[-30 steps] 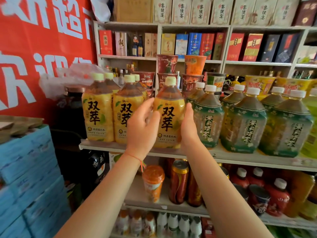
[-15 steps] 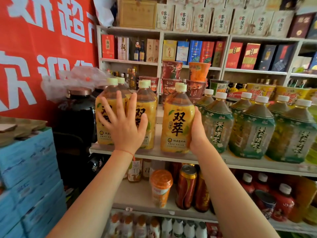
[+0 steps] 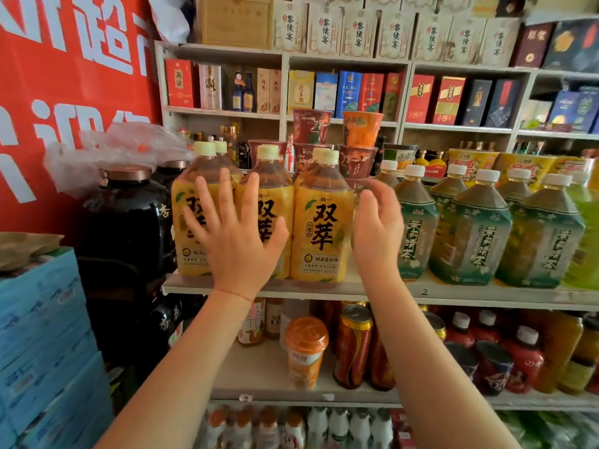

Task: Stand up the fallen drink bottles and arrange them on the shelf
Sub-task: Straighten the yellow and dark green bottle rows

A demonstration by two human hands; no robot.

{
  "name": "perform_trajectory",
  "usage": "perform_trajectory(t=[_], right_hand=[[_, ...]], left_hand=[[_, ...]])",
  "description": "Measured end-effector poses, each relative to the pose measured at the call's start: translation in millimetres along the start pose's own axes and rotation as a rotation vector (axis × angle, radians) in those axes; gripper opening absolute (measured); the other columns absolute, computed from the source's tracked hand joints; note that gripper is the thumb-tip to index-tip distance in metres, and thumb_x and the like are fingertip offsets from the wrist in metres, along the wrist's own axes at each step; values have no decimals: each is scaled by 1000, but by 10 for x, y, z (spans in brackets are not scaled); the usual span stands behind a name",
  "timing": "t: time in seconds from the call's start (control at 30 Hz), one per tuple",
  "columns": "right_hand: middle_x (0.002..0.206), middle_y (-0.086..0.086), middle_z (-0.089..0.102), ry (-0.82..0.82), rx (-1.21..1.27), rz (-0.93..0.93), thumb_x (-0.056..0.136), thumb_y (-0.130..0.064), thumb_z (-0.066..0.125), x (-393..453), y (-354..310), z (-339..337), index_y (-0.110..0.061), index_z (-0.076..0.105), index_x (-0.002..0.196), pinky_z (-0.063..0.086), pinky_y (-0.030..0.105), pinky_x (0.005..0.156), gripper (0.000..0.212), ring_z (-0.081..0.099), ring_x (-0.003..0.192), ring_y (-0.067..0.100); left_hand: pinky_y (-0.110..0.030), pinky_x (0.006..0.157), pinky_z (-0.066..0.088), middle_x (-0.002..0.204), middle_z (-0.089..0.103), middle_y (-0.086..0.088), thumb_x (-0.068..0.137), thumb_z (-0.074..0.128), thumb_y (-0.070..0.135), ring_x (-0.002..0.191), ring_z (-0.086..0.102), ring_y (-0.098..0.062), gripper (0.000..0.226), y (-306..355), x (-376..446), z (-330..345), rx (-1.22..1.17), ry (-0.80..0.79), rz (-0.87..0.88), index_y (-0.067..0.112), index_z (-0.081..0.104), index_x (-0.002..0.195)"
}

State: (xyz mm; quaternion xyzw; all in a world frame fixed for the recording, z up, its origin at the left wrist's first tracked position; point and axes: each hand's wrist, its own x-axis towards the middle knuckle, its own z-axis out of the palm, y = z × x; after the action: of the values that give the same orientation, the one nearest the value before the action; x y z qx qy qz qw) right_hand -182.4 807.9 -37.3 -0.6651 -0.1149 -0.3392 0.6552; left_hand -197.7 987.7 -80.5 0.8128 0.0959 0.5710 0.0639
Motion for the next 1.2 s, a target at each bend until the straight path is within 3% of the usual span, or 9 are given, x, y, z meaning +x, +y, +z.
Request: perform_trajectory(t=[0.1, 0.2, 0.37, 0.47, 0.63, 0.73, 0.87, 1.0, 1.2], right_hand=[[138, -1, 47, 178, -160, -278, 94, -17, 49, 197, 38, -271, -18, 46, 138, 35, 23, 106, 44, 41, 129, 13], [153, 6, 37, 140, -289, -36, 97, -27, 48, 452, 234, -543, -16, 31, 151, 29, 35, 115, 58, 33, 141, 23], [140, 1, 50, -111, -125, 412, 94, -64, 49, 698, 469, -833, -29, 37, 151, 38, 40, 103, 67, 48, 130, 25], [144, 0, 51, -166, -111, 422, 90, -71, 49, 714, 506, -881, -30, 43, 147, 37, 43, 109, 71, 47, 133, 25], [106, -6, 73, -214, -3, 454, 80, -83, 41, 617, 576, -801, -36, 66, 95, 49, 42, 99, 56, 65, 104, 17], [104, -10, 68, -160, 39, 330, 101, -60, 34, 547, 597, -793, -30, 65, 112, 45, 25, 83, 44, 60, 96, 2], [130, -6, 60, -219, 29, 312, 93, -71, 29, 499, 637, -826, -23, 50, 141, 42, 30, 99, 71, 56, 118, 11], [141, -4, 48, -272, 22, 323, 100, -58, 41, 513, 654, -898, -21, 30, 155, 32, 26, 99, 68, 44, 132, 13], [160, 6, 36, -298, -11, 468, 89, -81, 29, 681, 650, -883, -22, 30, 157, 27, 47, 119, 90, 34, 146, 29]], left_hand=[[-62, 122, 7, 165, 26, -14, 96, 44, 50, 154, 15, -38, 67, 226, -5, -11, -88, 48, 136, 19, 38, 155], [-61, 122, 12, 165, 27, -14, 98, 44, 44, 154, 17, -35, 64, 531, -2, 20, -161, 24, 204, 20, 36, 156], [-61, 120, 17, 159, 35, -22, 98, 48, 39, 148, 31, -40, 55, 967, 141, 148, -152, -2, 270, 25, 45, 151], [-59, 120, 17, 156, 36, -26, 98, 48, 37, 144, 36, -41, 47, 1120, 165, 194, -126, -4, 234, 21, 58, 141], [-59, 121, 22, 158, 31, -27, 96, 54, 26, 149, 26, -43, 41, 1232, 93, 241, -165, 41, 204, 11, 61, 134], [-51, 121, 28, 156, 38, -22, 98, 50, 17, 150, 30, -34, 42, 1603, -145, 157, -488, 40, 270, 2, 56, 137], [-40, 126, 21, 165, 26, 0, 98, 45, 41, 153, 21, -10, 71, 2002, -412, 193, -908, -266, -217, 16, 19, 160], [-38, 116, 38, 142, 52, 16, 86, 62, 45, 131, 48, 0, 76, 2014, -278, 352, -1079, -304, -549, 30, 31, 154], [-51, 115, 37, 150, 48, 12, 59, 58, 90, 139, 44, -16, 106, 1998, -123, 582, -1040, -621, -773, 39, 39, 150]])
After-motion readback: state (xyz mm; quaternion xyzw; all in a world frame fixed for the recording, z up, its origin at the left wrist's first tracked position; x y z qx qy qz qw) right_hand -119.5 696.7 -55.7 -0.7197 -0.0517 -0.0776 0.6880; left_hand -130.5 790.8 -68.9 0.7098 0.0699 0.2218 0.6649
